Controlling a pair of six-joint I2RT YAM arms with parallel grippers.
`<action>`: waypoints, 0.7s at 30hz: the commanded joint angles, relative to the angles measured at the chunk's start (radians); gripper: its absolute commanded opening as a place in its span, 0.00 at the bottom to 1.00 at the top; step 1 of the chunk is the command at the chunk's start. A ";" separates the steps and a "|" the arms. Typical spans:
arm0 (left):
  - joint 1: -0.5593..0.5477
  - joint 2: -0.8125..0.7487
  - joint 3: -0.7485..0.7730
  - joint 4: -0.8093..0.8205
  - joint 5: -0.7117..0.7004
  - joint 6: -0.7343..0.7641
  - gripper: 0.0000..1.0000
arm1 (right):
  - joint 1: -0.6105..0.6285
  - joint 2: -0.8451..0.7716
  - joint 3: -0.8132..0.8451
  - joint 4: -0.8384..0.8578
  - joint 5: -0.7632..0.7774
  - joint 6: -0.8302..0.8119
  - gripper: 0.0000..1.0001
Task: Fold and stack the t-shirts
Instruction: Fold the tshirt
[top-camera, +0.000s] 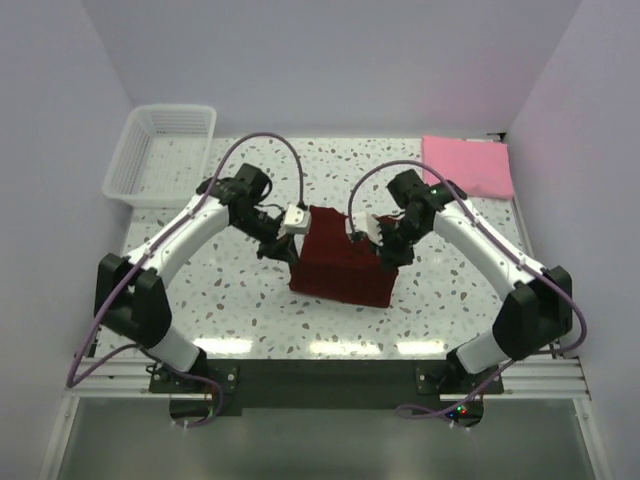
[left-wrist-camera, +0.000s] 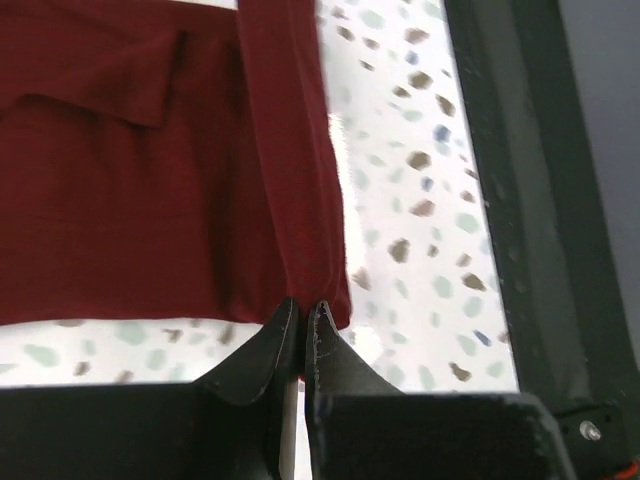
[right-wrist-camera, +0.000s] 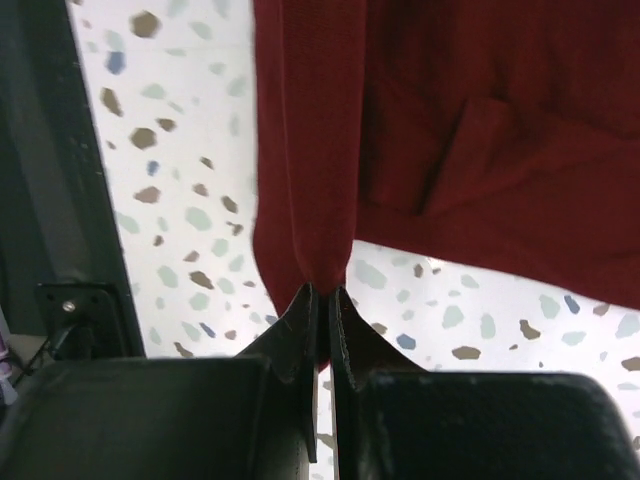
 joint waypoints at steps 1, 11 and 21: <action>0.026 0.125 0.170 0.048 -0.013 -0.085 0.00 | -0.103 0.140 0.087 -0.061 0.020 -0.115 0.00; 0.091 0.614 0.546 0.172 -0.039 -0.205 0.00 | -0.194 0.528 0.328 0.028 0.015 -0.093 0.00; 0.106 0.641 0.323 0.378 -0.074 -0.309 0.00 | -0.196 0.729 0.374 0.085 0.012 0.022 0.00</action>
